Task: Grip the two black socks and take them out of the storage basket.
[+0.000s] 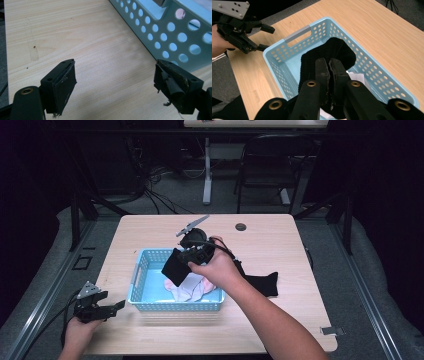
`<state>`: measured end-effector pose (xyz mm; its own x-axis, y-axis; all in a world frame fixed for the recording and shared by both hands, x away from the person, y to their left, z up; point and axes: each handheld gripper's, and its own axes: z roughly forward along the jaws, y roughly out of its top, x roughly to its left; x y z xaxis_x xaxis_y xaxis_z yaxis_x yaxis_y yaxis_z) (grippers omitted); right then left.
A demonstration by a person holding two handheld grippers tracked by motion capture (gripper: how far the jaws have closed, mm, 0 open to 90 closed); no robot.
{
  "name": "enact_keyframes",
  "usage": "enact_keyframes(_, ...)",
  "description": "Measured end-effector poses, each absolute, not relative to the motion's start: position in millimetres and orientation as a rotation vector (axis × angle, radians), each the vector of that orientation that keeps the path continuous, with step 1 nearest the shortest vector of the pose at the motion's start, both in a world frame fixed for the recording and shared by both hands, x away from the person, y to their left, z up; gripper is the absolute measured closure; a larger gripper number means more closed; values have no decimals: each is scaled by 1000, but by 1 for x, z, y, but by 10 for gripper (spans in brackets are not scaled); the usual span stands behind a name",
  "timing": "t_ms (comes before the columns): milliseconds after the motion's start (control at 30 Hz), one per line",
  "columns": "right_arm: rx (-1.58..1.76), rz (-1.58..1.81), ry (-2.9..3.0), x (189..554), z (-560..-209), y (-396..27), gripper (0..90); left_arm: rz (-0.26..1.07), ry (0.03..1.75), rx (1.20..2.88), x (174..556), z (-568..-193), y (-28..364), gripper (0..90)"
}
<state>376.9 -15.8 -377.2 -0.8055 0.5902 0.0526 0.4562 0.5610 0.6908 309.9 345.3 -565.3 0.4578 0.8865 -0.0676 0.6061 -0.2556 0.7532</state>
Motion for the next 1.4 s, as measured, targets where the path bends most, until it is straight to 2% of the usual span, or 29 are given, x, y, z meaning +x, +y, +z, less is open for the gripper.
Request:
enact_keyframes(500,955,1116,2566,374,-358,-56,860,485,1245,1976,310,-565,345,179)
enact_keyframes(833,1031,1121,2481,366,-347,-106,860,484,1248,1980,310,-565,345,179)
enact_keyframes(1400,1207,1096,2379,359,-362,-171,860,486,1250,1987,310,-566,344,179)
